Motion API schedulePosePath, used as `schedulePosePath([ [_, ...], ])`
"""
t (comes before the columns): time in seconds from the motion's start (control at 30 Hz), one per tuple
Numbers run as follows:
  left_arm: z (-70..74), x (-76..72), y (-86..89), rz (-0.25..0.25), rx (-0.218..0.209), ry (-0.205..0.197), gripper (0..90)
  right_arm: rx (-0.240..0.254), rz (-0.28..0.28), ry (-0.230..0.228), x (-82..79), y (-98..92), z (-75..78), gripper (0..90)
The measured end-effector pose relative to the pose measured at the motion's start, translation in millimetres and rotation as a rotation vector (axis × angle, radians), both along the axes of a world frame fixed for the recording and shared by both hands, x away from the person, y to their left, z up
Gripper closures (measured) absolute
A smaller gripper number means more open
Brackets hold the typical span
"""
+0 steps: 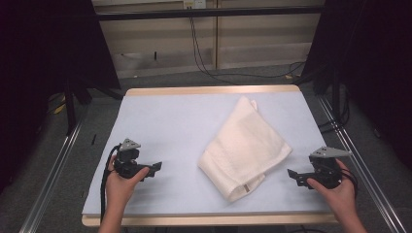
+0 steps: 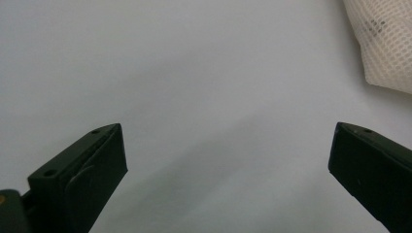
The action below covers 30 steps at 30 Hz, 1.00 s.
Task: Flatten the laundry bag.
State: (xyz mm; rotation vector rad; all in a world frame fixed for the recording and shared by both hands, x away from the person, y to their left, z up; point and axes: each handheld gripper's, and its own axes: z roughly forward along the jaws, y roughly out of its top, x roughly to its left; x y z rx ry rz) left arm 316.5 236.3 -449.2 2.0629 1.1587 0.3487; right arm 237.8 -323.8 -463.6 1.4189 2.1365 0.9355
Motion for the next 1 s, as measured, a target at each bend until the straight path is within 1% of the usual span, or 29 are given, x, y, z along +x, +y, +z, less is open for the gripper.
schedulePosePath([
  [0.03,1.0,0.3,-0.4,-0.008,0.015,-0.002,0.2,0.002,-0.007,0.004,0.0,0.4,0.2,2.6],
  [0.07,1.9,0.3,-1.7,-0.002,0.006,-0.003,0.2,-0.004,-0.009,-0.006,0.0,0.3,0.6,3.1],
  [0.1,2.6,0.4,-2.6,-0.001,-0.003,-0.004,0.2,-0.004,0.002,-0.010,-0.1,0.7,0.8,3.4],
  [0.13,3.8,0.9,-3.0,-0.012,0.006,-0.004,0.2,-0.007,0.004,-0.006,-0.3,1.4,0.8,3.0],
  [0.17,4.2,0.8,-5.0,-0.008,0.006,-0.004,0.2,-0.010,-0.002,-0.002,-0.5,1.5,0.7,3.2],
  [0.23,4.9,1.0,-9.0,-0.018,0.007,-0.005,0.2,-0.005,-0.003,0.003,-0.4,1.5,-0.1,3.2],
  [0.27,5.7,1.1,-10.0,-0.029,0.010,-0.001,0.2,-0.008,0.002,-0.007,-0.1,0.5,-0.3,3.4],
  [0.3,5.7,0.9,-12.9,-0.032,0.008,-0.004,0.1,-0.005,0.004,-0.005,-0.2,0.4,0.1,3.3],
  [0.33,6.3,0.8,-14.7,-0.043,0.013,0.005,0.2,-0.003,0.007,-0.006,-0.2,0.2,0.5,3.3],
  [0.37,6.1,0.7,-17.2,-0.048,0.009,0.004,0.2,-0.006,-0.004,-0.009,-0.8,0.4,1.1,3.4],
  [0.4,6.6,0.9,-18.9,-0.063,0.013,0.008,0.2,-0.006,-0.004,-0.017,-0.9,0.6,1.1,3.4],
  [0.43,6.5,0.3,-22.5,-0.054,0.005,0.003,0.2,-0.001,-0.007,-0.008,-1.2,1.3,1.6,3.2],
  [0.47,6.8,0.6,-23.4,-0.065,0.013,-0.001,0.2,0.002,-0.001,-0.010,-0.5,2.1,1.6,3.1],
  [0.5,7.3,0.2,-25.4,-0.063,0.005,0.005,0.2,-0.002,-0.001,-0.007,-0.4,2.7,1.9,3.1],
  [0.53,7.5,0.3,-27.1,-0.068,-0.003,0.005,0.2,-0.004,0.007,-0.016,0.4,3.5,1.7,3.1],
  [0.57,8.6,0.1,-28.2,-0.068,0.001,0.010,0.2,0.001,0.003,-0.011,0.2,4.7,2.0,3.1],
  [0.6,9.8,-0.2,-29.8,-0.075,-0.002,0.010,0.2,-0.002,0.008,-0.019,0.7,5.2,2.0,3.2],
  [0.67,11.3,-0.8,-34.8,-0.080,-0.002,0.003,0.2,-0.004,0.015,-0.012,1.0,7.1,2.1,3.1],
  [0.73,14.1,-1.9,-40.8,-0.110,0.013,0.007,0.2,-0.006,0.012,-0.012,0.7,7.9,2.4,3.2],
  [0.77,14.1,-2.4,-43.8,-0.106,0.008,0.001,0.2,-0.004,0.014,-0.011,0.8,8.0,2.2,3.1],
  [0.8,14.9,-2.4,-46.4,-0.119,0.012,0.004,0.2,-0.001,0.011,-0.007,0.5,8.2,2.1,3.1],
  [0.83,14.9,-2.4,-46.4,-0.119,0.012,0.004,0.2,-0.006,0.013,-0.007,0.5,8.2,1.8,3.1],
  [0.87,15.7,-2.5,-52.3,-0.138,0.006,0.005,0.2,-0.012,0.015,-0.011,0.6,8.4,1.2,3.1],
  [0.9,16.1,-2.9,-55.6,-0.140,0.009,0.004,0.2,-0.009,0.012,-0.007,0.5,8.9,1.1,3.1],
  [0.93,17.0,-3.1,-58.0,-0.155,0.021,0.007,0.2,-0.015,0.012,-0.009,0.5,8.6,0.9,2.9],
  [1.0,17.2,-3.9,-64.6,-0.163,0.016,0.015,0.3,-0.011,0.015,-0.012,0.3,8.3,1.9,3.3],
])
